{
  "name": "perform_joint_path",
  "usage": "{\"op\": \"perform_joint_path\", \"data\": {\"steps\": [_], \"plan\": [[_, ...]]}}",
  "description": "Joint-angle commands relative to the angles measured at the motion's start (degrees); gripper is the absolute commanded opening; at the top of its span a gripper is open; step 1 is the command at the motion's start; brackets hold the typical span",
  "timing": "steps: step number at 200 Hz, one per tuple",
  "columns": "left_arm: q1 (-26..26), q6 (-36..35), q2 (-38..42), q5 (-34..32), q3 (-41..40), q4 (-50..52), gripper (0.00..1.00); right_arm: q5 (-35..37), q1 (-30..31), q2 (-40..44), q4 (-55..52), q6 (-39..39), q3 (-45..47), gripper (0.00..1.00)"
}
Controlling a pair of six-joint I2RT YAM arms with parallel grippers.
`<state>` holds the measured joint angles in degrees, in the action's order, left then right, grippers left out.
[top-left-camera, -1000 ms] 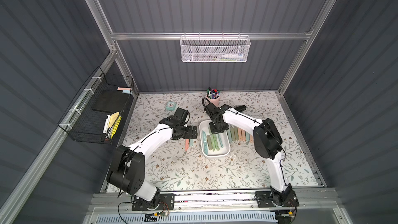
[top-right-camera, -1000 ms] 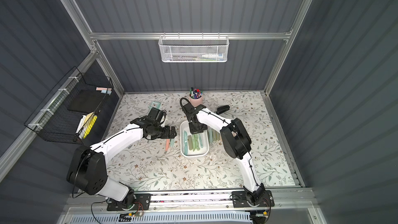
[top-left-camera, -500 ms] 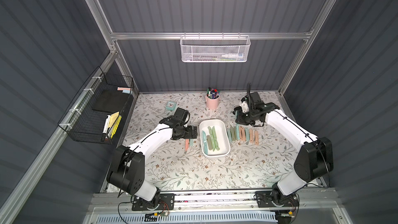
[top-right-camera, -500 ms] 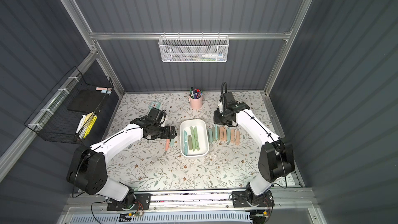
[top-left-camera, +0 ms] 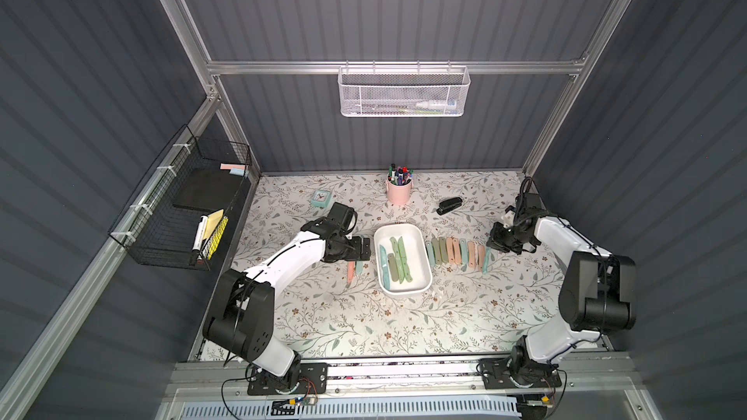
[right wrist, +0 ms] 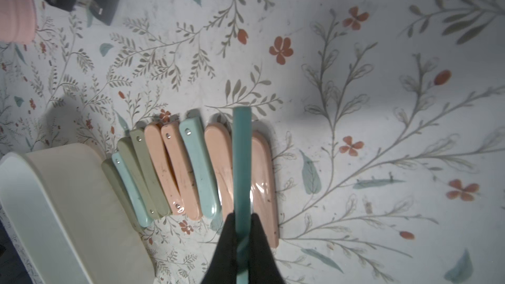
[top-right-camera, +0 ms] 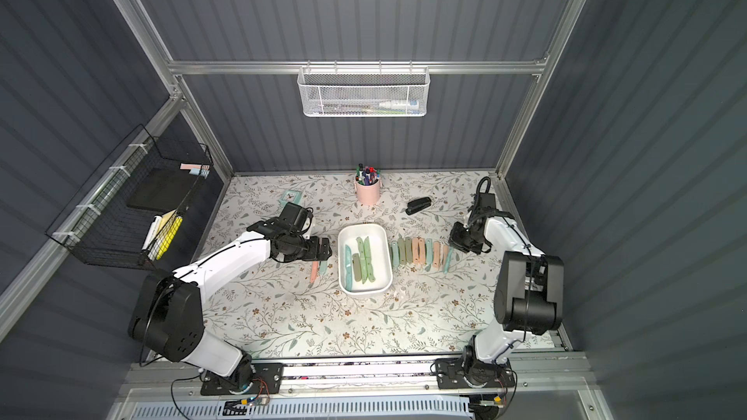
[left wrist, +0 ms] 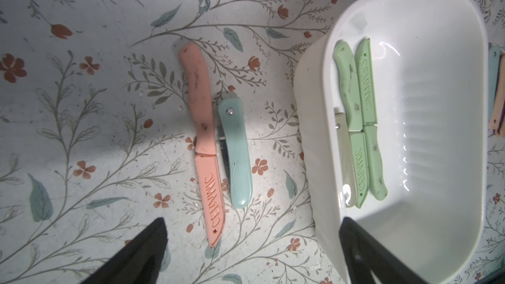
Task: Take the fruit knife out of the storage box
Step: Place the fruit knife at the center of the board.
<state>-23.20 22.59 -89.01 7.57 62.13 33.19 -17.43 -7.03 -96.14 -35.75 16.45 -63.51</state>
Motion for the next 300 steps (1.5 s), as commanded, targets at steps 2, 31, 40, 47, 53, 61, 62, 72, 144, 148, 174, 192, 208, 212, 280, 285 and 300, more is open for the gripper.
{"op": "perform_joint_path", "data": {"steps": [2,31,40,47,53,61,62,72,144,148,174,192,208,212,280,285,300], "plan": [[-0.27,-1.13,-0.22,0.62,0.55,0.34,0.99,2.27,0.15,-3.49,0.41,-1.61,-2.28,0.00],[-0.25,-1.12,0.41,0.26,-0.03,0.38,0.99,4.86,0.13,-7.92,-1.00,-2.70,-4.89,0.00],[-0.27,-1.13,0.59,0.16,-0.05,0.43,0.99,5.25,0.16,-8.73,-1.23,-2.82,-5.35,0.00],[-0.27,-1.22,0.59,0.16,-0.01,0.47,0.99,5.29,0.17,-9.12,-1.17,-2.78,-5.42,0.00],[-0.26,-1.20,0.59,0.16,0.07,0.47,0.99,5.15,0.17,-9.37,-1.15,-2.73,-5.51,0.00],[-0.27,-1.22,0.44,0.16,0.18,0.53,0.99,4.64,0.22,-9.82,-0.99,-2.65,-5.56,0.00],[-0.27,-1.23,0.39,0.16,0.22,0.54,0.99,4.57,0.24,-9.88,-0.95,-2.65,-5.53,0.00],[-0.24,-1.18,0.20,0.16,0.20,0.47,0.99,4.32,0.25,-10.81,-1.10,-2.73,-5.96,0.00],[-0.27,-1.09,0.24,0.08,0.29,0.65,0.99,1.36,0.32,-14.47,-1.52,-2.35,-8.74,0.01],[-0.27,-1.12,0.24,0.10,0.29,0.65,0.99,1.35,0.39,-14.34,-1.52,-2.38,-8.67,0.01],[-0.27,-1.13,0.15,0.07,0.38,0.82,0.99,3.29,0.38,-12.80,-1.52,-1.90,-7.93,0.15],[-0.27,-1.07,0.15,0.16,0.53,0.79,0.99,4.23,0.35,-11.52,-1.60,-1.60,-7.53,0.24],[-0.26,-1.14,-0.04,0.20,0.60,0.82,0.99,4.68,0.43,-10.94,-1.73,-1.37,-7.59,0.28],[-0.27,-1.14,-0.07,0.25,0.54,0.82,0.99,4.78,0.43,-10.91,-1.76,-1.33,-7.54,0.29],[-0.76,-1.62,0.55,-0.17,1.11,1.00,0.99,5.97,0.36,-6.26,-1.83,1.17,-6.31,0.40],[-0.94,-1.62,0.53,-0.32,1.23,1.08,1.00,5.37,0.37,-5.15,-1.01,1.53,-5.54,0.44],[-1.85,-1.82,0.39,-1.20,1.95,1.42,0.99,3.51,0.66,-1.15,2.24,2.49,-2.51,0.54]]}}
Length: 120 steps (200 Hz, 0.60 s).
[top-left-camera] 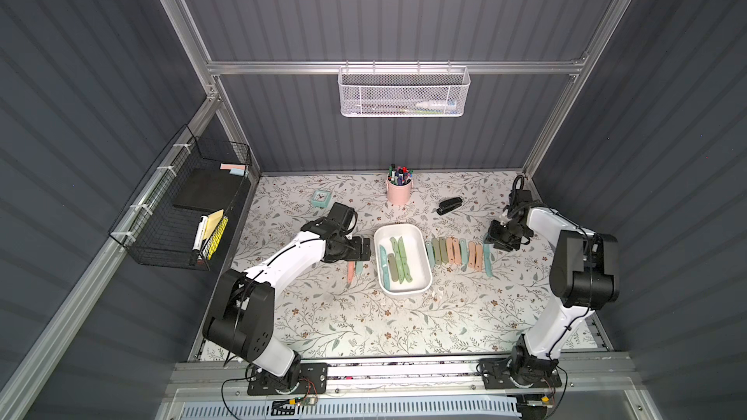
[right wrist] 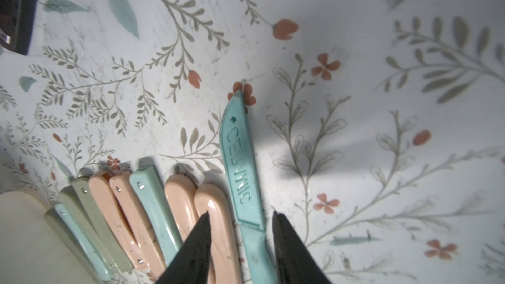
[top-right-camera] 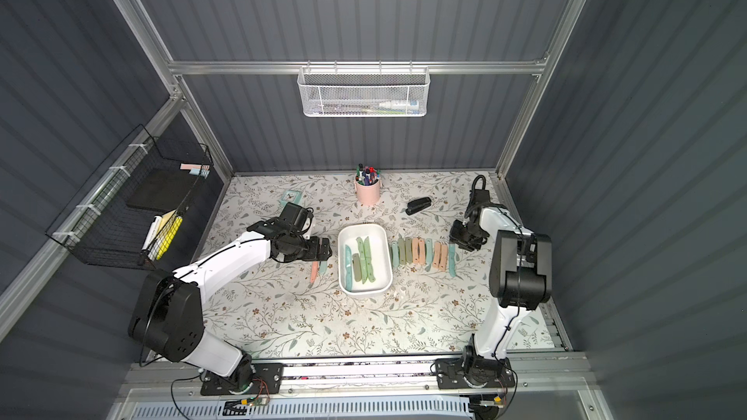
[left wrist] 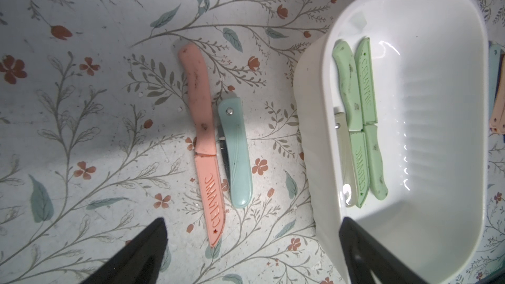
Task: Take the fruit knife out of the storage box
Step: Place the fruit knife at the center of the board, then pick up the fruit knife from the storage box.
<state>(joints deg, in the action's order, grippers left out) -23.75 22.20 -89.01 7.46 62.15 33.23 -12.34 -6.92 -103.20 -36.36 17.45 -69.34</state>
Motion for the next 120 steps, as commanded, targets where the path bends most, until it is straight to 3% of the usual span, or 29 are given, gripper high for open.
{"op": "perform_joint_path", "data": {"steps": [1,44,85,120], "plan": [[-1.35,-1.39,0.40,-1.16,1.97,1.39,0.99,-1.70,0.57,6.12,3.04,1.55,3.51,0.54],[-8.70,-1.89,-1.64,-7.16,7.64,3.43,0.99,-3.79,5.93,15.49,6.33,2.62,7.22,0.69],[-14.20,0.39,-8.46,-8.59,14.05,3.16,0.99,4.20,17.67,20.91,5.39,4.96,7.16,0.71],[-16.80,3.99,-17.69,-11.27,22.28,5.57,0.99,8.51,22.46,21.12,3.49,8.74,6.24,0.68]]}}
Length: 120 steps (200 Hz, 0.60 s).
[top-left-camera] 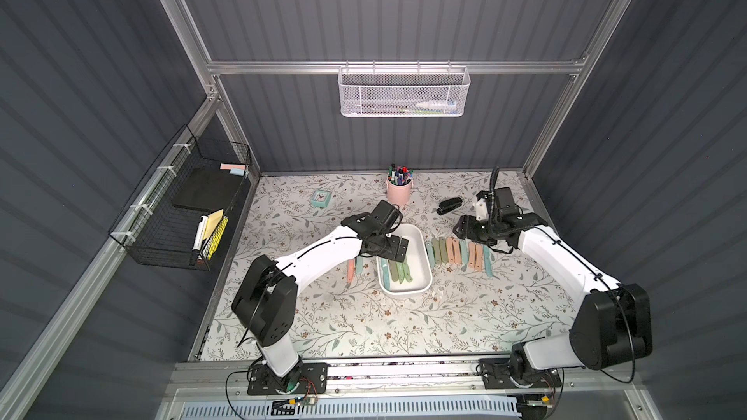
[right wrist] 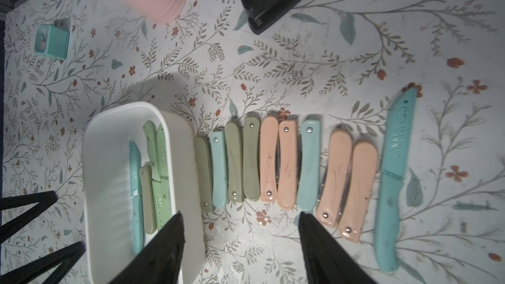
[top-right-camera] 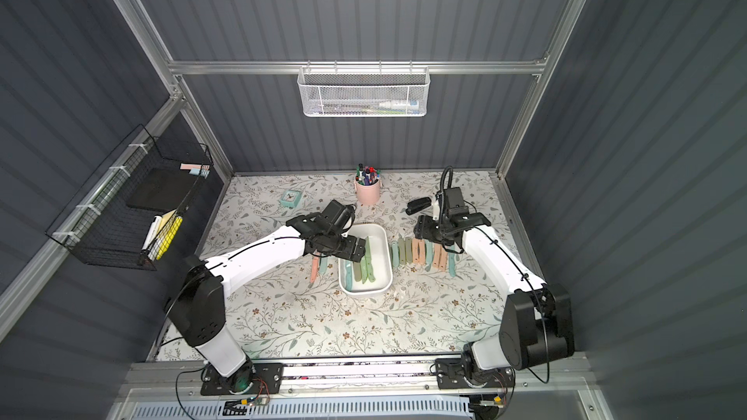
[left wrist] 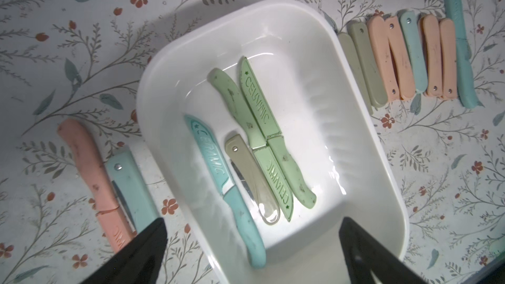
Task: Take the fruit knife out of the storage box
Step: Pick up the fruit knife from the storage box.
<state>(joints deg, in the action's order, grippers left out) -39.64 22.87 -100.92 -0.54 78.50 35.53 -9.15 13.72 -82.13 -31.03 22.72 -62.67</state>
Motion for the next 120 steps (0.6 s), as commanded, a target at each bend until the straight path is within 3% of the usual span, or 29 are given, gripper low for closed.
{"op": "perform_joint_path", "data": {"steps": [1,41,49,59,66,120], "plan": [[-0.94,3.45,-6.08,-3.30,6.13,3.39,0.99,5.43,1.92,0.09,-1.89,3.56,-0.43,0.68],[-0.99,9.02,-13.98,-4.31,11.47,3.80,0.88,6.89,3.97,0.77,-1.80,4.60,0.90,0.66],[-1.06,9.95,-15.27,-5.03,12.68,4.54,0.81,6.90,4.20,1.09,-1.84,4.57,1.06,0.66],[-1.05,11.16,-16.66,-6.34,14.02,5.69,0.61,6.79,4.30,1.47,-1.78,4.61,1.41,0.66],[-1.05,11.60,-17.61,-6.72,14.51,5.94,0.54,6.63,4.39,1.57,-1.82,4.61,1.58,0.66],[-0.97,16.11,-23.36,-8.84,19.56,10.26,0.49,5.75,4.91,1.22,-1.58,4.49,2.02,0.66]]}}
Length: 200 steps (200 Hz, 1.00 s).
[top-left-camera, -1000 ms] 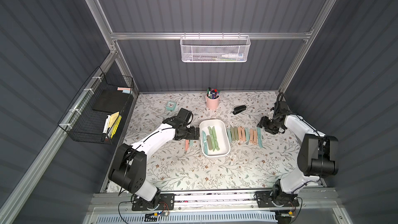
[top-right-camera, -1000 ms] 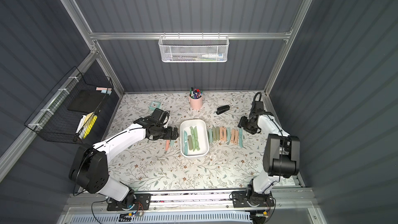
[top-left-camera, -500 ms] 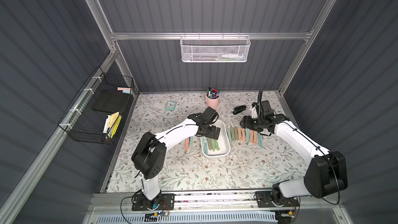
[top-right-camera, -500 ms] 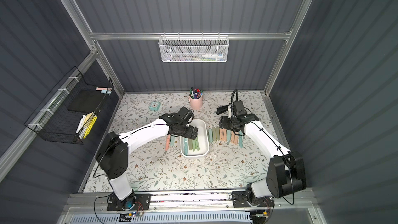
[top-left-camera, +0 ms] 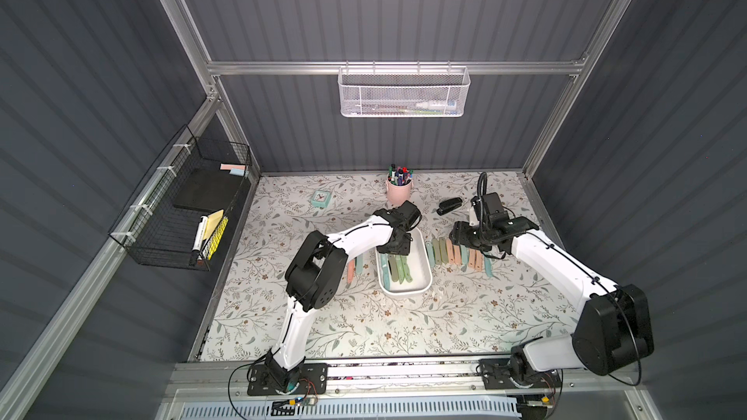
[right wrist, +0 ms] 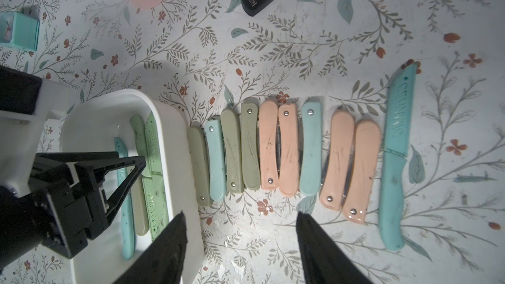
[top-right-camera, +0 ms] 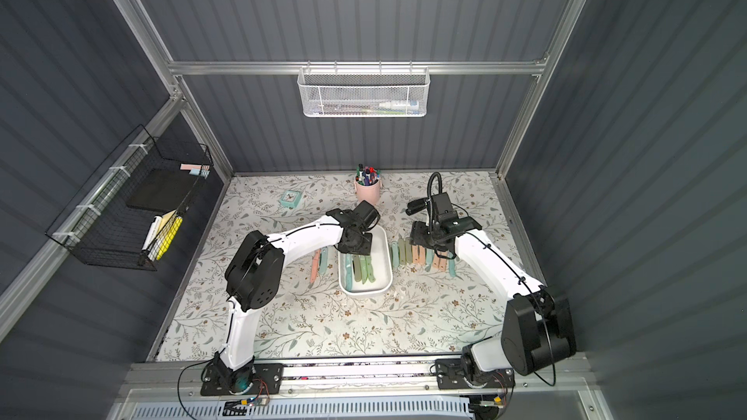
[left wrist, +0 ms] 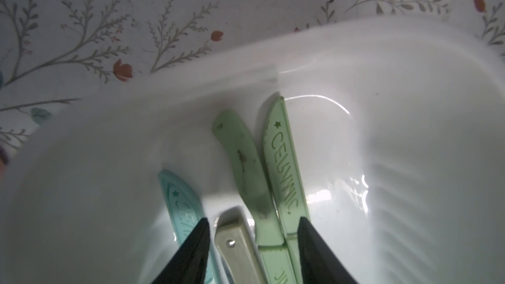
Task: Take the fruit knife out of the storage box
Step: Pick up the fruit knife from the storage box.
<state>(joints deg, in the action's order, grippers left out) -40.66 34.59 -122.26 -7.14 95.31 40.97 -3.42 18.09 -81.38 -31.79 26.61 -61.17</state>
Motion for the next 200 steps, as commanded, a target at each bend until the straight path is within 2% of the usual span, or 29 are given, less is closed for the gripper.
{"op": "perform_joint_path", "data": {"steps": [1,13,40,87,132,151,178,200], "plan": [[0.06,4.41,-2.11,-2.30,2.85,4.95,0.49,0.05,0.54,0.46,-0.86,0.62,0.47,0.66],[0.18,4.74,-2.92,-2.81,3.58,5.64,0.47,-0.09,0.80,0.27,-0.71,0.63,0.38,0.66],[0.17,4.99,-4.51,-3.08,4.76,6.56,0.36,-0.23,1.23,-0.35,-0.81,0.62,-0.09,0.66],[0.24,4.62,-7.13,-1.82,7.02,7.45,0.35,-0.10,2.03,-1.27,-1.14,0.71,-0.85,0.66],[0.28,4.46,-9.88,1.31,8.98,8.14,0.40,0.43,2.39,-0.88,-1.20,0.85,-0.91,0.66],[0.27,4.11,-10.02,2.01,8.74,7.44,0.31,0.64,2.39,-0.99,-1.47,0.83,-1.05,0.66],[0.24,3.76,-10.13,2.64,8.85,6.51,0.23,0.72,2.57,-1.04,-1.61,1.06,-1.06,0.66],[0.24,3.65,-9.94,3.11,9.02,6.40,0.21,0.58,2.65,-1.10,-1.39,1.25,-0.90,0.66]]}}
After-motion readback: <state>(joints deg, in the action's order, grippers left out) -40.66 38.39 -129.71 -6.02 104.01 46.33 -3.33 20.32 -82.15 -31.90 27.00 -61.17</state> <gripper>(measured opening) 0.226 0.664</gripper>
